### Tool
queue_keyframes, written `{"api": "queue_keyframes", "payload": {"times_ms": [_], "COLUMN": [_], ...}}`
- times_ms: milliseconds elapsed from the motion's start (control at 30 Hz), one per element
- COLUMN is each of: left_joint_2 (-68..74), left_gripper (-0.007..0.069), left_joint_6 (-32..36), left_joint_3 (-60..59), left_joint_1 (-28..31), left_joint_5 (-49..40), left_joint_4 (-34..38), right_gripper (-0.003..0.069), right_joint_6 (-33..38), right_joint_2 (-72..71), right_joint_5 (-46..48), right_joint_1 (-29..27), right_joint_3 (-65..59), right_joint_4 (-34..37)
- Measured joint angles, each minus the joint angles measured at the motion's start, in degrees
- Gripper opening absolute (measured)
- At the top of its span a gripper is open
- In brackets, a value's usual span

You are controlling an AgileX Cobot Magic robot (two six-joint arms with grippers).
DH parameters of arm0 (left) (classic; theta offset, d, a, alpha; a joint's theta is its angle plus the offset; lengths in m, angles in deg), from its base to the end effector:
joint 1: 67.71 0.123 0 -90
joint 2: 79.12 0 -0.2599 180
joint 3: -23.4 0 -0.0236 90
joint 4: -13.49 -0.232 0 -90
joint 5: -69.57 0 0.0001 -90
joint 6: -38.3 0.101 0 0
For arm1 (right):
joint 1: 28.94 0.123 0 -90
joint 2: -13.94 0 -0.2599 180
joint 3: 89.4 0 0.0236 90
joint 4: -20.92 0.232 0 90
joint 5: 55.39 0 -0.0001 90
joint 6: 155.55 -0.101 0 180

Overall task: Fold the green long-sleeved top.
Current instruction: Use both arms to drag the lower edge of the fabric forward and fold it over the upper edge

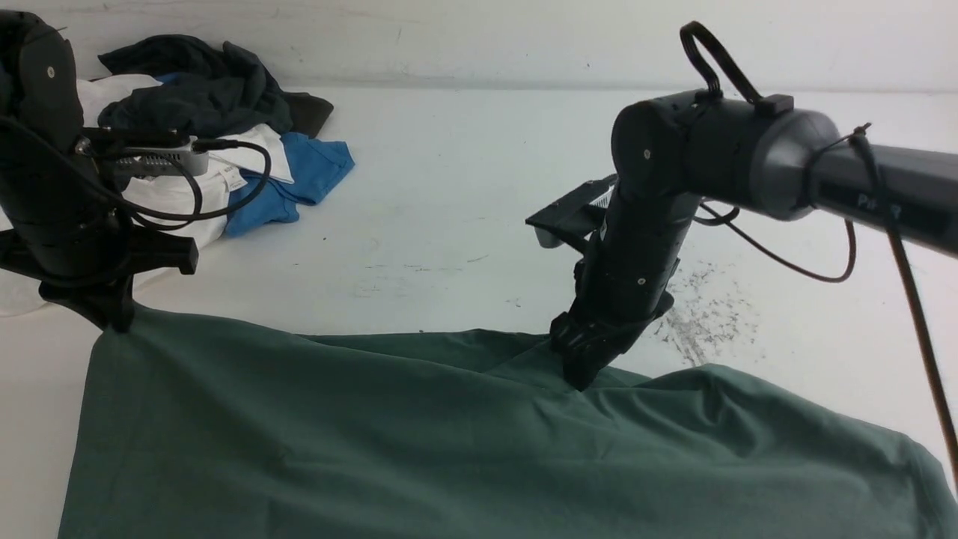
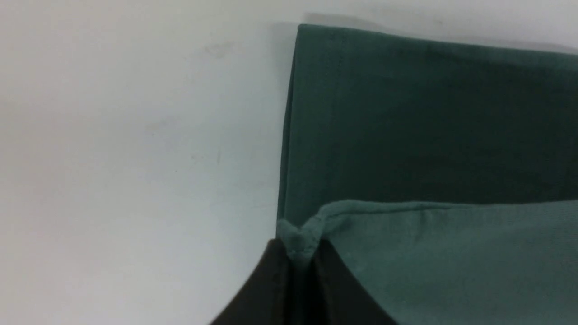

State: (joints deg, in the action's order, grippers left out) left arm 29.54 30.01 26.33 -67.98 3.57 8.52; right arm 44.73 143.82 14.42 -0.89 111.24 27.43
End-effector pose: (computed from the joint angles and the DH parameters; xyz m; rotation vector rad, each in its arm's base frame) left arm 0.3274 0.0065 0.2294 -0.1650 2.9853 0.1059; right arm 0.3438 0.1953 0.1679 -1.2254 2.8777 0.1688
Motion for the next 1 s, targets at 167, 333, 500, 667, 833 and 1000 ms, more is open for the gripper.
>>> {"api": "queue_keyframes", "payload": {"times_ms": [167, 333, 500, 667, 833, 1000], "left_joint_2": [0.0, 0.0, 0.0, 0.0, -0.94, -3.55], "left_gripper": [0.0017, 0.0017, 0.0017, 0.0017, 0.0017, 0.0017], "left_joint_6": [0.05, 0.05, 0.05, 0.05, 0.05, -0.04], "left_joint_3": [0.0, 0.0, 0.0, 0.0, 0.0, 3.11], "left_joint_1": [0.0, 0.0, 0.0, 0.0, 0.0, 0.0], "left_joint_5": [0.0, 0.0, 0.0, 0.0, -0.15, -1.35], "left_joint_4": [0.0, 0.0, 0.0, 0.01, 0.01, 0.11], "right_gripper": [0.0451, 0.0446, 0.0415, 0.0285, 0.0053, -0.0008], "right_joint_6": [-0.21, -0.45, -0.45, -1.75, -2.18, -2.18], "right_joint_2": [0.0, -0.35, -0.35, -1.59, -5.8, -8.25], "right_joint_5": [0.05, 0.0, -0.05, -0.05, 0.0, 0.13], "right_joint_1": [-0.04, 0.01, 0.89, 1.81, 1.76, 1.7], "right_joint_3": [-2.16, -5.28, -5.84, -5.91, -5.93, -5.93], "right_joint_4": [-0.08, 0.56, -0.85, -1.76, -2.27, -3.54]}}
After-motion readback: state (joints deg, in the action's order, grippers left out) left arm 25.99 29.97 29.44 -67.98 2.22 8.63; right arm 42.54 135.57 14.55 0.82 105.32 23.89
